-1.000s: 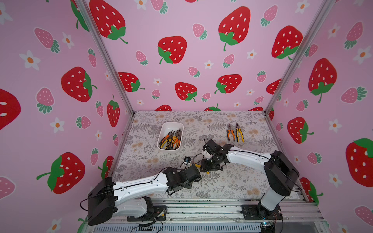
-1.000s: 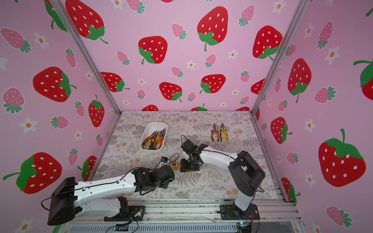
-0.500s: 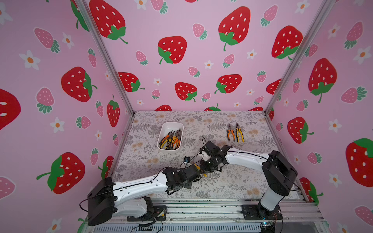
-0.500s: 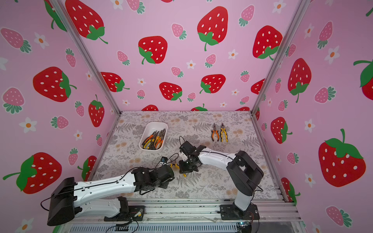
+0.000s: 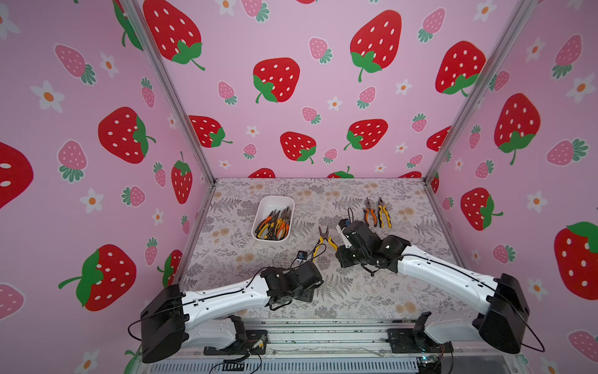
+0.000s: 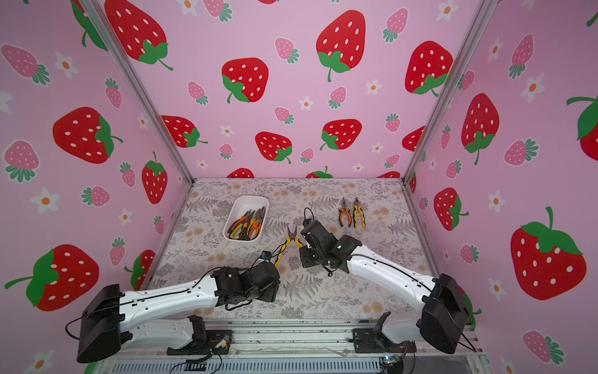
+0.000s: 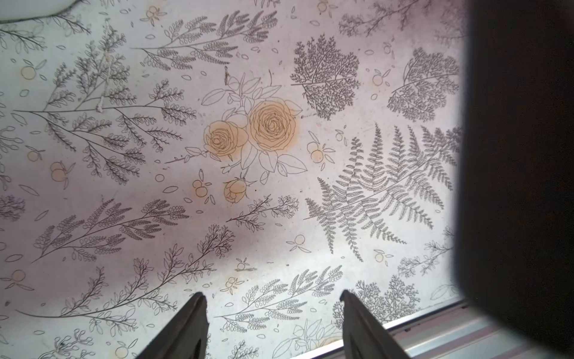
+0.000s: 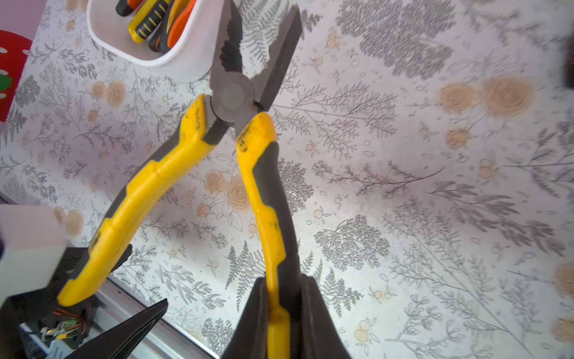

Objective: Take the pliers out of the storage box
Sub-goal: Pick up the pliers at the center of the board.

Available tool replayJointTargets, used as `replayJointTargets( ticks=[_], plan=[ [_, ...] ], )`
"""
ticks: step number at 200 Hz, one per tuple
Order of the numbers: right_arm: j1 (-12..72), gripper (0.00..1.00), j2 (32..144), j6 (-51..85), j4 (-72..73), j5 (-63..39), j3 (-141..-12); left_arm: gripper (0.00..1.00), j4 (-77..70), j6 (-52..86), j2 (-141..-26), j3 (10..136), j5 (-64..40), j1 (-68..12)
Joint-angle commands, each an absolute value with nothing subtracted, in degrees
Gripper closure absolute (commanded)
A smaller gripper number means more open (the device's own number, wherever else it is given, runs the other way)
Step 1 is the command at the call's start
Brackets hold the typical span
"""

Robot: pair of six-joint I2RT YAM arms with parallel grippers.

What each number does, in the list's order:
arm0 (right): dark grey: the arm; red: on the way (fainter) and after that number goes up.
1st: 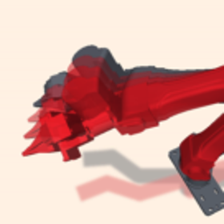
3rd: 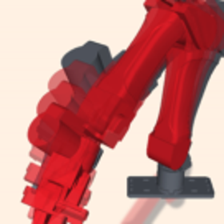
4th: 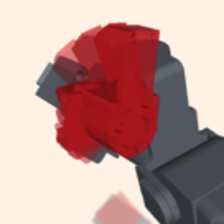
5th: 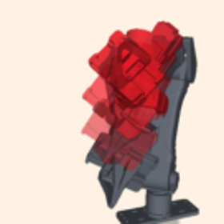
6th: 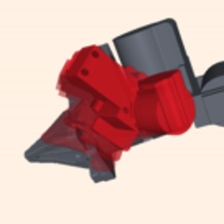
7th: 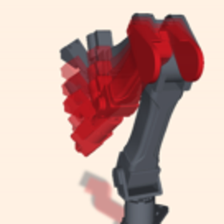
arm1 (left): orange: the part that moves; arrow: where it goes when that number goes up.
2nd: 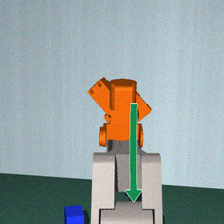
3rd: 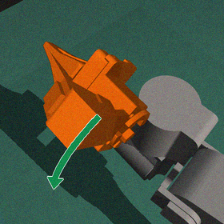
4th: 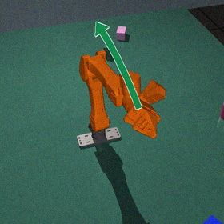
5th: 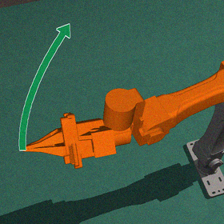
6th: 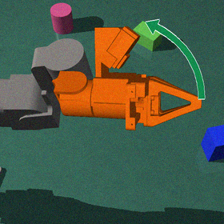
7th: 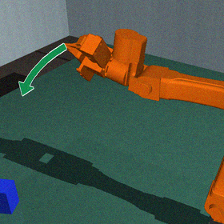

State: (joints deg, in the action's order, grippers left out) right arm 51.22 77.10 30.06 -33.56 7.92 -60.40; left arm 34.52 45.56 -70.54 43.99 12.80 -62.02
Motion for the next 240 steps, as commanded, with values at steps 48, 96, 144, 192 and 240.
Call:
replayJointTargets(
  ticks=[48, 96, 144, 192, 240],
  plan=[
    [51.8, 1.00, 74.1, 29.2, -34.9, 13.9, -56.4, 0.30, 30.4, 43.2, -73.3, 50.7, 4.7, -60.8],
    [53.8, 1.00, 74.6, 30.4, -34.6, 14.2, -57.0, 0.33, 28.1, 42.3, -78.7, 53.6, 1.5, -60.5],
    [56.6, 1.00, 74.3, 32.5, -35.7, 13.3, -57.2, 0.43, 29.3, 40.7, -84.1, 56.3, 0.5, -58.7],
    [57.9, 1.00, 73.0, 35.1, -35.3, 12.1, -55.0, 0.48, 29.6, 39.1, -87.5, 59.1, -0.9, -57.6],
    [58.3, 1.00, 73.6, 36.9, -37.0, 11.3, -55.2, 0.47, 29.7, 38.3, -88.1, 60.6, -1.4, -56.6]
  ],
)
